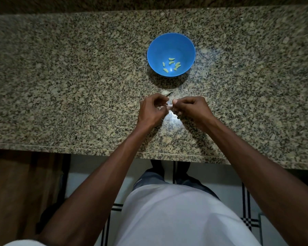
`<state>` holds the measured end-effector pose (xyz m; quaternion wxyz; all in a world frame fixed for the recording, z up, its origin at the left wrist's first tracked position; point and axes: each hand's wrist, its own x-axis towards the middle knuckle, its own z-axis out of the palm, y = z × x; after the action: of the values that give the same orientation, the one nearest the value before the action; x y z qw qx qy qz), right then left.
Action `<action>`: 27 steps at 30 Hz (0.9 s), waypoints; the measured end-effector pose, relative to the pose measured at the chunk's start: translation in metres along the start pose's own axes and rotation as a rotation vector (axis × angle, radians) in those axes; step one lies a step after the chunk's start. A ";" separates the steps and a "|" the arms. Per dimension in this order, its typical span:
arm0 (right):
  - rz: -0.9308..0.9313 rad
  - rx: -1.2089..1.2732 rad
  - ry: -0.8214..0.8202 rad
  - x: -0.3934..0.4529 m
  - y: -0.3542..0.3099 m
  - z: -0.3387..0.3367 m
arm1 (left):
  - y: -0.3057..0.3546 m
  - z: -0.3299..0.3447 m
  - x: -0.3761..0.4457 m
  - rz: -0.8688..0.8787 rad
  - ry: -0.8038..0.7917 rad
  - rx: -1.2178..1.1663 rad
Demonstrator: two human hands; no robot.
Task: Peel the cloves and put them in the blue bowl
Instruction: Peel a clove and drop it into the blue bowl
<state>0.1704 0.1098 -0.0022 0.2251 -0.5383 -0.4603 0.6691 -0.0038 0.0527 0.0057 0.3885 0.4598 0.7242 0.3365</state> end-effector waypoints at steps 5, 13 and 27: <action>0.077 0.036 -0.034 -0.002 -0.004 0.001 | 0.002 0.004 -0.002 0.063 0.031 -0.042; 0.151 0.217 -0.071 -0.001 -0.008 0.002 | -0.001 0.004 -0.002 -0.004 0.099 -0.170; 0.115 0.178 -0.045 0.001 -0.015 0.010 | -0.001 -0.003 0.000 -0.039 0.078 -0.145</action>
<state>0.1575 0.1143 0.0104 0.2231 -0.5266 -0.3724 0.7310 -0.0065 0.0515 0.0058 0.3987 0.4026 0.7215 0.3980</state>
